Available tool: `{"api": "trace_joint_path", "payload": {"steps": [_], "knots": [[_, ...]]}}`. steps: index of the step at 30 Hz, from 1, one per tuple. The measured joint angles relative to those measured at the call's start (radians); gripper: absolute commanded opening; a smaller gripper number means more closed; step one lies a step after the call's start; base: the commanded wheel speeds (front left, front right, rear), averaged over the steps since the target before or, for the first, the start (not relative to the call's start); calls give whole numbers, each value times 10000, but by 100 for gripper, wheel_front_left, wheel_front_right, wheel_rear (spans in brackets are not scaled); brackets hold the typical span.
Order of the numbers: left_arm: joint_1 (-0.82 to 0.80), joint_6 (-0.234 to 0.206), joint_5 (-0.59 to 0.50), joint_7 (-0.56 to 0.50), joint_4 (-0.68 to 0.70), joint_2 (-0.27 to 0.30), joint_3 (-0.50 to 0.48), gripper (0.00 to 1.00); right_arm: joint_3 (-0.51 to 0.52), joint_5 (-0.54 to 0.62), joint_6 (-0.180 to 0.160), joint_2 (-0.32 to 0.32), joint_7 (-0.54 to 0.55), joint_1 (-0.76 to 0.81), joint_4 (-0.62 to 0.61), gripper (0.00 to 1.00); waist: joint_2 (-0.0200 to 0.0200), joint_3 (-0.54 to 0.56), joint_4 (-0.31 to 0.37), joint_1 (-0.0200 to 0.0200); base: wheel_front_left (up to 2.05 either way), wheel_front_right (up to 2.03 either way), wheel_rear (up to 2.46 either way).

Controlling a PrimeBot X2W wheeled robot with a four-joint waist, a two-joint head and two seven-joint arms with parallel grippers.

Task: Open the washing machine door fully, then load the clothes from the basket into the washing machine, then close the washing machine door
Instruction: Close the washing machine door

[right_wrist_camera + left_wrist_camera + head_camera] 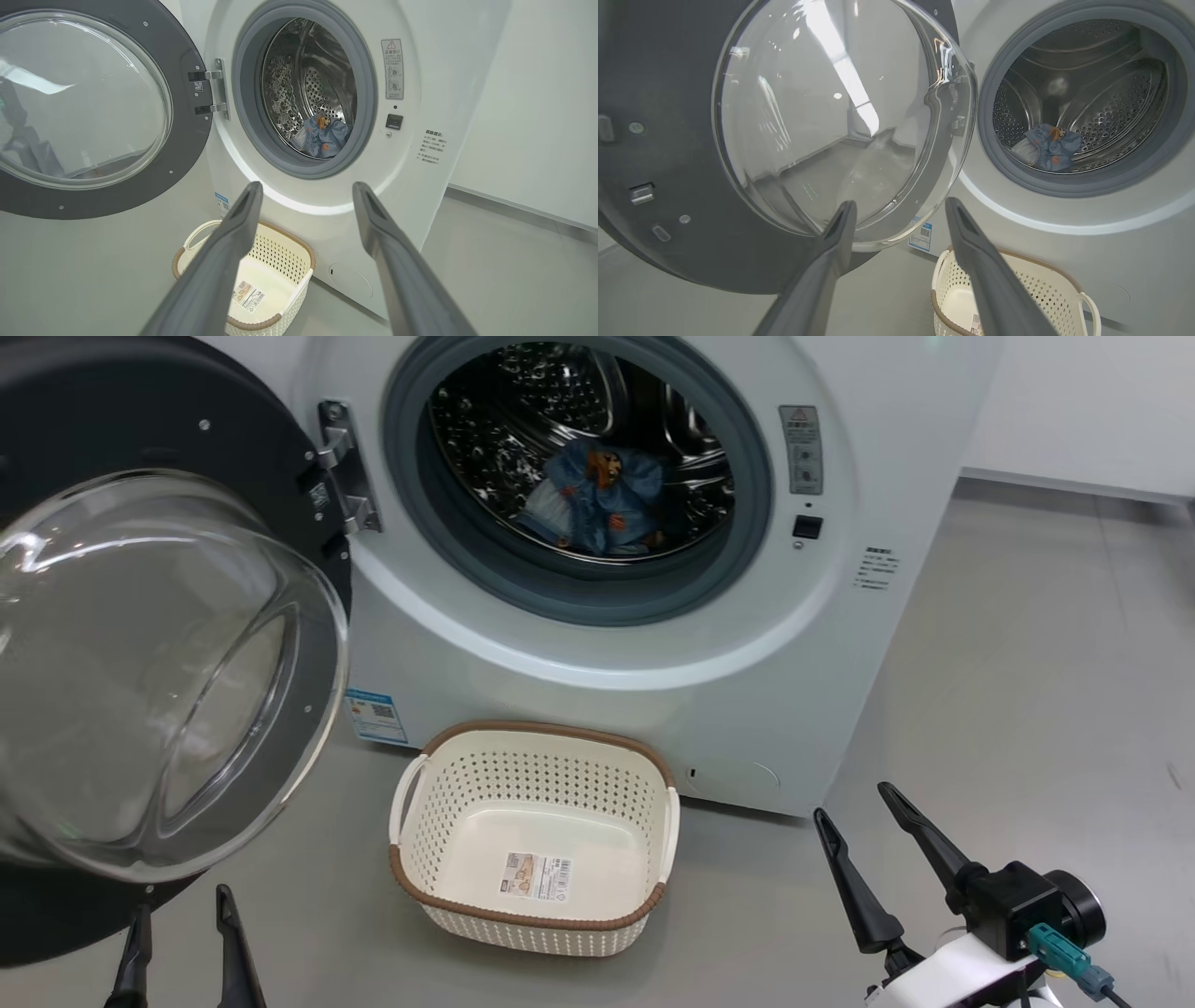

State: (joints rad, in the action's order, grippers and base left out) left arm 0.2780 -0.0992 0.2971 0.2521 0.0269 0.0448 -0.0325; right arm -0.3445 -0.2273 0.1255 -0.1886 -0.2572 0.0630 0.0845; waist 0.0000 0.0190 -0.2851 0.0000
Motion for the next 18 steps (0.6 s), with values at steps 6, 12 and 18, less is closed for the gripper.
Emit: {"api": "trace_joint_path", "payload": {"steps": [6,12,18], "knots": [[93,-81,-150,0,94,2,0,100,17,-10,0,6,0,-40,23,100,0,101,-842,0,0,0,0],[144,-150,-140,0,226,6,-364,100,-318,-10,0,27,0,-245,19,100,0,178,-1503,0,0,0,0],[311,-173,42,0,443,6,-700,100,-690,-12,0,44,0,-553,109,100,0,243,-1959,0,0,0,0]]}}
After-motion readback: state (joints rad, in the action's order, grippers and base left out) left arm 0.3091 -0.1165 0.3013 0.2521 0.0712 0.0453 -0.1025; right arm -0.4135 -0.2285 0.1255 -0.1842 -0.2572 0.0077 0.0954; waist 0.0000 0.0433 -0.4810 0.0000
